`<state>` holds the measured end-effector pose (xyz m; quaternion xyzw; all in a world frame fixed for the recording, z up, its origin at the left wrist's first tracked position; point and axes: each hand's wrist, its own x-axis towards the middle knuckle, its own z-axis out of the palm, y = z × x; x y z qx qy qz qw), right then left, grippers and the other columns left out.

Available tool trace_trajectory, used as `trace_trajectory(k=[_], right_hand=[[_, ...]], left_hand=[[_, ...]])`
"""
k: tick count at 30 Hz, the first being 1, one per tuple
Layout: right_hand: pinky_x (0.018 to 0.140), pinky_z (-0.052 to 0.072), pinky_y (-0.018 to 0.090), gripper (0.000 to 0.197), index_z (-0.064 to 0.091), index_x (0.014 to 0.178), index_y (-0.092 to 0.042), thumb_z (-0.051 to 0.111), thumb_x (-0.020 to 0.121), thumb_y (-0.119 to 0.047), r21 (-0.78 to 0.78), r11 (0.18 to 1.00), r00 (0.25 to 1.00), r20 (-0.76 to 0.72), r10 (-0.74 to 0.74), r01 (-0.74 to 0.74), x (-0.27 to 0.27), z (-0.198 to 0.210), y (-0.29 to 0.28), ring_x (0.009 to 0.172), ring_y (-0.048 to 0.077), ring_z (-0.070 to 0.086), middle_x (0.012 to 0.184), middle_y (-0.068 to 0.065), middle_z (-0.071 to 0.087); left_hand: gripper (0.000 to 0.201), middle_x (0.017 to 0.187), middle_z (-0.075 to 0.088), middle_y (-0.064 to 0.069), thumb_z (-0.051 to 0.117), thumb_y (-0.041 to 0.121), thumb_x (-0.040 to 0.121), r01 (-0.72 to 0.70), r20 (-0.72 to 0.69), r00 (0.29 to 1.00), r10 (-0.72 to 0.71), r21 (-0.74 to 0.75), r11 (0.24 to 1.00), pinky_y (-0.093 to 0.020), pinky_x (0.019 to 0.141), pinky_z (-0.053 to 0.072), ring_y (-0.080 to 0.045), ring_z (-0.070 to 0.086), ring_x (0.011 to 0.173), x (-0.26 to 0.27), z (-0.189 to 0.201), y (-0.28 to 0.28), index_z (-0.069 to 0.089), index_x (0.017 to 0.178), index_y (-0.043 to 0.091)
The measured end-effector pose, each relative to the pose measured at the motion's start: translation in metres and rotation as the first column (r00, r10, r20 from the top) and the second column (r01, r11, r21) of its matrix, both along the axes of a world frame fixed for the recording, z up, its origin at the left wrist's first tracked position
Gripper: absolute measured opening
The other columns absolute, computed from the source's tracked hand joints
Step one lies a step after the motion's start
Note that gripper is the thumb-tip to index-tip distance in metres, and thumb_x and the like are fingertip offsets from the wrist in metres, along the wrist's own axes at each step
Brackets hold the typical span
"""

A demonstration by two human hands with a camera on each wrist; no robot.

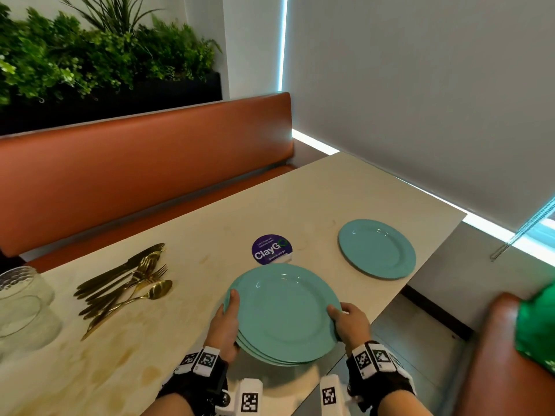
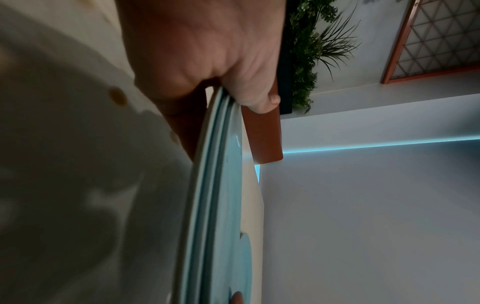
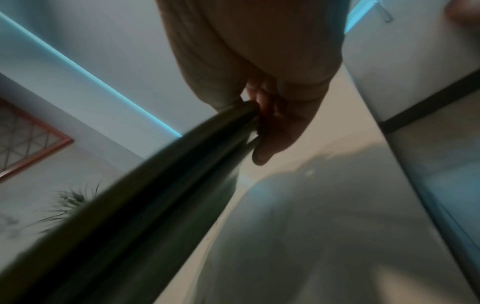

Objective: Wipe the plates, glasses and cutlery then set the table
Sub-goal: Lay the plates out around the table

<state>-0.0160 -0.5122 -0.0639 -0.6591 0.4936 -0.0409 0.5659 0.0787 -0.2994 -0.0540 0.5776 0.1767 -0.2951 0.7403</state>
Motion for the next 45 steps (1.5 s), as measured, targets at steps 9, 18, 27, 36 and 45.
trace_trajectory(k=[9,18,27,36,45], right_hand=[[0.051,0.054,0.035,0.014,0.054,0.086,-0.003,0.045,0.096,-0.008,0.29,0.924,0.951,0.107,-0.289,0.249,-0.032,-0.004,0.033,0.071,0.031,0.058,0.083,0.016,0.06],[0.081,0.05,0.044,0.035,0.043,0.128,0.008,0.042,0.094,-0.002,0.351,0.87,0.913,0.088,-0.398,0.346,-0.031,-0.017,0.046,0.107,0.04,0.056,0.13,0.028,0.05],[0.079,0.053,0.051,0.046,0.041,0.13,0.005,0.057,0.088,-0.005,0.386,0.837,0.9,0.033,-0.434,0.389,-0.025,-0.013,0.061,0.095,0.042,0.059,0.124,0.028,0.053],[0.087,0.051,0.043,0.045,0.048,0.121,0.009,0.063,0.083,-0.009,0.09,0.983,0.976,-0.161,-0.146,0.161,-0.028,0.002,0.062,0.089,0.035,0.055,0.103,0.019,0.054],[0.088,0.051,0.041,0.04,0.055,0.117,0.002,0.059,0.088,-0.026,-0.071,0.991,0.987,-0.124,0.101,-0.11,-0.013,0.03,0.083,0.099,0.03,0.057,0.11,0.016,0.059]], left_hand=[[0.079,0.132,0.055,-0.012,0.049,0.076,0.073,-0.187,0.051,0.982,0.18,0.218,0.958,-0.055,0.09,0.05,-0.037,0.06,0.108,-0.002,-0.01,0.077,0.044,0.134,0.026],[0.053,0.128,0.057,-0.013,0.04,0.054,0.094,-0.544,0.173,0.839,0.516,0.252,0.8,-0.048,0.093,0.05,-0.035,0.059,0.111,0.018,0.031,0.135,0.043,0.137,0.024],[0.047,0.131,0.056,-0.011,0.039,0.048,0.097,-0.513,0.149,0.858,0.492,0.181,0.839,-0.042,0.09,0.052,-0.033,0.058,0.113,0.012,0.042,0.143,0.041,0.139,0.027],[0.048,0.133,0.055,-0.011,0.037,0.047,0.097,-0.402,0.123,0.913,0.388,0.131,0.906,-0.038,0.078,0.051,-0.032,0.059,0.111,0.0,0.049,0.127,0.035,0.142,0.029],[0.048,0.131,0.056,-0.011,0.035,0.05,0.097,-0.299,0.104,0.951,0.29,0.084,0.951,-0.039,0.078,0.053,-0.035,0.059,0.111,-0.008,0.057,0.112,0.039,0.139,0.027]])
